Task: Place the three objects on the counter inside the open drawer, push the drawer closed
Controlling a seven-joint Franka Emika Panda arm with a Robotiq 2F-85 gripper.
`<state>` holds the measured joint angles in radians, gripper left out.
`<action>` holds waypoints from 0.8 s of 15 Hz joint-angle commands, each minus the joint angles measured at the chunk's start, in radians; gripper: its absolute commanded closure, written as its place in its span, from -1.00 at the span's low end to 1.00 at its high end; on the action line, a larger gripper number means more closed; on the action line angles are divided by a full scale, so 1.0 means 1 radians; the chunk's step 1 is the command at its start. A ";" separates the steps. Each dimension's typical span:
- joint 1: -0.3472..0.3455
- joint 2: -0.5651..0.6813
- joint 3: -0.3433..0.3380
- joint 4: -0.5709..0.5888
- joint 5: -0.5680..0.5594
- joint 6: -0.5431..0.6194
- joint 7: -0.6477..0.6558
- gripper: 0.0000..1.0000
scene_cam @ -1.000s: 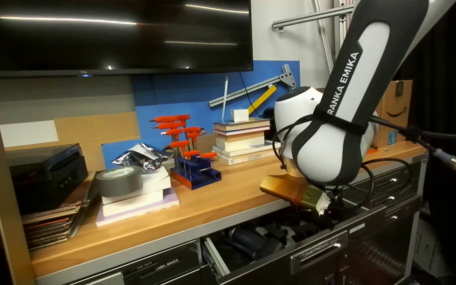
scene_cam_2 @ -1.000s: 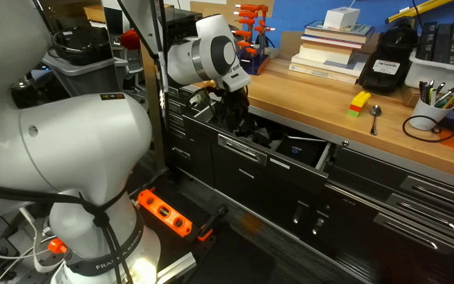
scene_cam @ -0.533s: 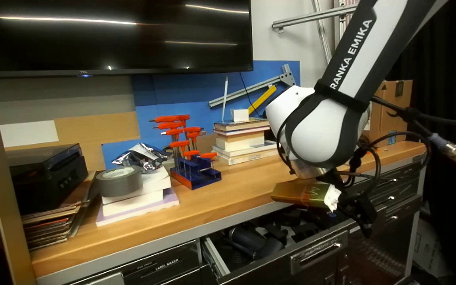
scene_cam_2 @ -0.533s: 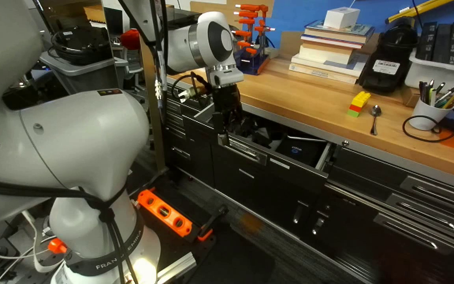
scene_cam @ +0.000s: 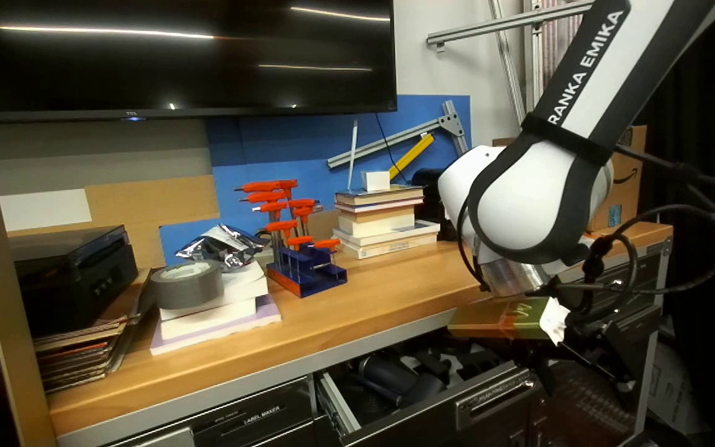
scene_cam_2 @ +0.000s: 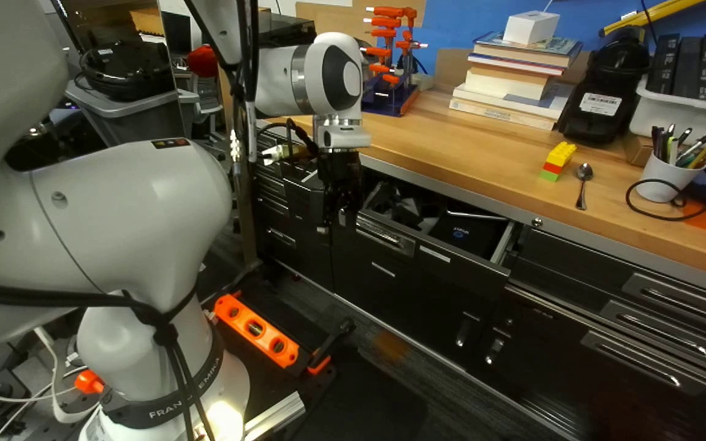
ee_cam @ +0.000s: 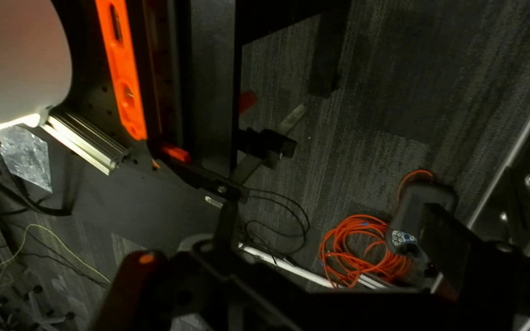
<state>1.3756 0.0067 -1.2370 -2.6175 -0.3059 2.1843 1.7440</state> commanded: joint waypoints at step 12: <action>-0.651 0.177 0.708 -0.042 0.627 0.110 -0.525 -1.00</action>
<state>0.8900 0.0804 -0.7213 -2.7001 0.1939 2.2366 1.3365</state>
